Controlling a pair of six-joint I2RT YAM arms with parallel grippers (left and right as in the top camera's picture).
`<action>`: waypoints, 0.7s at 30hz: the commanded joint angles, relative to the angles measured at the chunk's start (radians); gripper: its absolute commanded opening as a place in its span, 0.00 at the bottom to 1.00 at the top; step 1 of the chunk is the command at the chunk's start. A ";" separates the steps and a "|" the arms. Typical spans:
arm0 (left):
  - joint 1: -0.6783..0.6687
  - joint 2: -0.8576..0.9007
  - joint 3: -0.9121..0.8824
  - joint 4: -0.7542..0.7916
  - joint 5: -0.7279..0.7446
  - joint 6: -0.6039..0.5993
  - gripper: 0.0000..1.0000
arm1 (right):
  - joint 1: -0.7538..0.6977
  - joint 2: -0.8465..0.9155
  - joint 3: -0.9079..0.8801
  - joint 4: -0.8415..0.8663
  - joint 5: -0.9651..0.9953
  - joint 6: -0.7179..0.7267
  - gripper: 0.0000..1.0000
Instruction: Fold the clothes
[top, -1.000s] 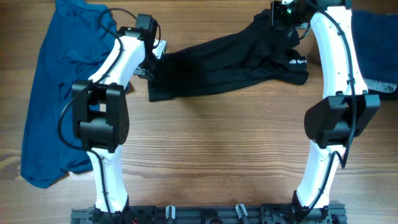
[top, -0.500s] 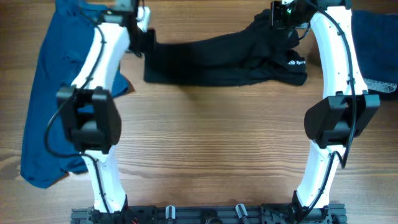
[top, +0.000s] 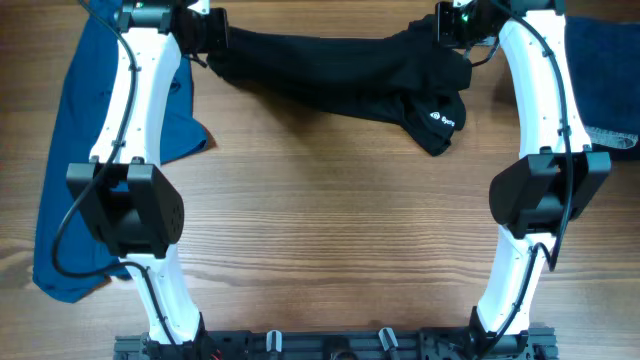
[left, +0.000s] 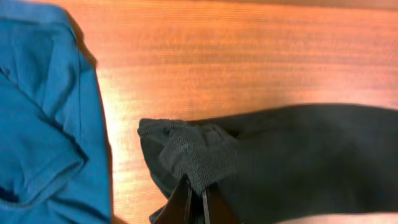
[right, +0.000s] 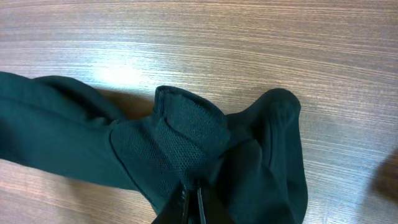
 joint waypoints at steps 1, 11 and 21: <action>0.001 -0.017 0.010 -0.046 -0.014 -0.010 0.04 | -0.002 -0.014 0.019 -0.009 -0.005 -0.018 0.04; 0.001 -0.241 0.010 -0.146 -0.077 -0.010 0.04 | -0.003 -0.150 0.019 -0.053 -0.005 -0.019 0.04; 0.001 -0.340 0.010 -0.193 -0.077 -0.010 0.04 | -0.003 -0.264 0.019 -0.091 0.002 -0.021 0.04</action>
